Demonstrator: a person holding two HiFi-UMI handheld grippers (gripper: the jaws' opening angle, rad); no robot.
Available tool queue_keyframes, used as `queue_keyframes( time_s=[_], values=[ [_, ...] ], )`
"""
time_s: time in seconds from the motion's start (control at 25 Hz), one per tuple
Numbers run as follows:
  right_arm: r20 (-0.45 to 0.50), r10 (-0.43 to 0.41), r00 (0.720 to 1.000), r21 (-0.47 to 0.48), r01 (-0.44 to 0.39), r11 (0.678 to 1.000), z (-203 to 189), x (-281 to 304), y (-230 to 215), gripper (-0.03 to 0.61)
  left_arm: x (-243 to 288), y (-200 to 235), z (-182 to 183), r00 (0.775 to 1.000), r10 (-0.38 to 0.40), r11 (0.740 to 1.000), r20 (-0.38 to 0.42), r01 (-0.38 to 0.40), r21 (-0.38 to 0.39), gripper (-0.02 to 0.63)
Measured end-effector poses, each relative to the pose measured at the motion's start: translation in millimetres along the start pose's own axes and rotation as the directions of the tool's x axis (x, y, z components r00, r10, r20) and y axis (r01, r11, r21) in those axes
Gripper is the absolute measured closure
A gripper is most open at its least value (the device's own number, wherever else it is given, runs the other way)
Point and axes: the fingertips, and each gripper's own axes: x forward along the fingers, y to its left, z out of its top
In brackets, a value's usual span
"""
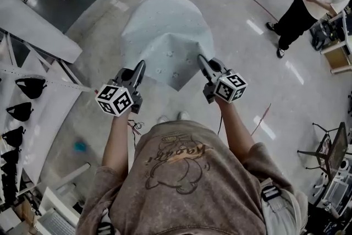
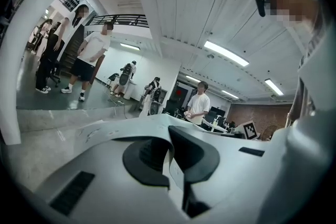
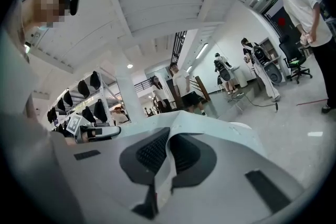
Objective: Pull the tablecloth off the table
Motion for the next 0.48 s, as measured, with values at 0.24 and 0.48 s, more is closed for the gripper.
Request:
queue_keyframes(
  time_s=[0.24,0.48],
  values=[
    [0.006,-0.031,0.999,0.007,0.031,0.999,-7.2,-6.1,15.3,0.572,-19.0,-3.2,-3.5,1.0,-0.02,1.0,0.002,0.02,-0.003,0.594],
    [0.019,-0.052,0.998,0.01,0.052,0.999,-9.8,-19.3,31.6,0.572,-34.3,-12.6,-5.3,0.999,-0.049,0.999,0.007,0.049,0.012,0.594]
  ],
)
